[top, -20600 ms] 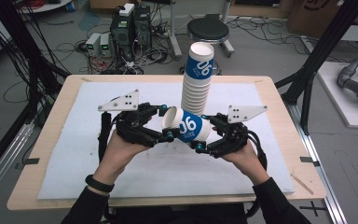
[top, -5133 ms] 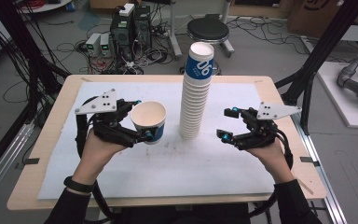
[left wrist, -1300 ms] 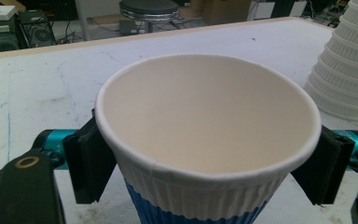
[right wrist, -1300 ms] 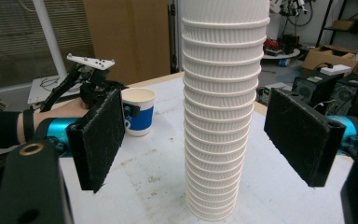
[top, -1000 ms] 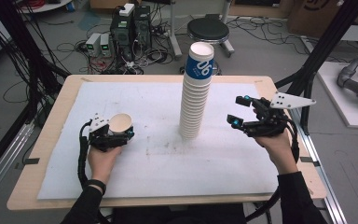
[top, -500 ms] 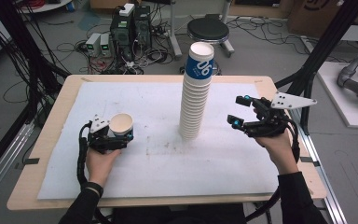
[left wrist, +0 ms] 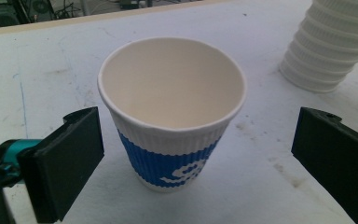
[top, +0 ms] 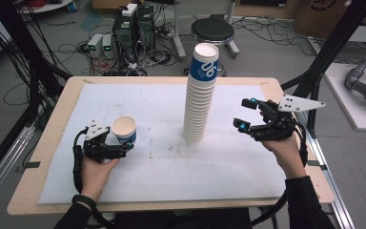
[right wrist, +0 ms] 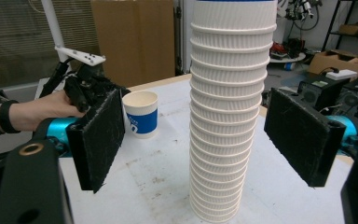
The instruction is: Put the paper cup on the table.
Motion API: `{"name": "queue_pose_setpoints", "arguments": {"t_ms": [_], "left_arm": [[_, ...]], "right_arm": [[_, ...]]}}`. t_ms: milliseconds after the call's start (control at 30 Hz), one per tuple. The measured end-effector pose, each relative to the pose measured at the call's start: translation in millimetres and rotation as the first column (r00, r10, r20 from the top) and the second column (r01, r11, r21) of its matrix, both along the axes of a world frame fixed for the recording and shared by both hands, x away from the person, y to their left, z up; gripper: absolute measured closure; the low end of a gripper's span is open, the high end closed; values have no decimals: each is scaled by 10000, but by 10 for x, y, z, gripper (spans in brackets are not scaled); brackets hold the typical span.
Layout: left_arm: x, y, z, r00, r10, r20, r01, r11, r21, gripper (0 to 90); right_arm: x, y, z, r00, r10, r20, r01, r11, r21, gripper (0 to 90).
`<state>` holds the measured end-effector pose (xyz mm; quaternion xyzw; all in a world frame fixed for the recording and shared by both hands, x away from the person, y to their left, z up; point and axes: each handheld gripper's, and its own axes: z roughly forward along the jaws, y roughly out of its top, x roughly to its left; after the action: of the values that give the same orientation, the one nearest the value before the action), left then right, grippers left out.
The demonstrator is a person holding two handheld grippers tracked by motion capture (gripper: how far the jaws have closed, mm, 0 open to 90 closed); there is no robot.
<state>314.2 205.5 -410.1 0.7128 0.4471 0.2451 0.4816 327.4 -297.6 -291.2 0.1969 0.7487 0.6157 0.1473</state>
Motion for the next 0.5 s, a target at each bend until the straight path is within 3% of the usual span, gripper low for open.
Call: {"name": "queue_pose_setpoints", "arguments": {"t_ms": [167,300,500], "left_arm": [[-101,17,139,9994,-298,163,300,9995,-123,22],[-176,8,316,9965,-587,596,593,9982,-96,21],[-248,-71,582,9858,-1033,1326,1049,9945,-52,22]], "right_arm": [[7,-8,-17,10000,-73,-66,72,9999,-125,205],[15,8,-28,9999,-11,-154,7,9998,-223,205],[21,50,-41,9996,161,-219,-169,9993,-348,198]]}}
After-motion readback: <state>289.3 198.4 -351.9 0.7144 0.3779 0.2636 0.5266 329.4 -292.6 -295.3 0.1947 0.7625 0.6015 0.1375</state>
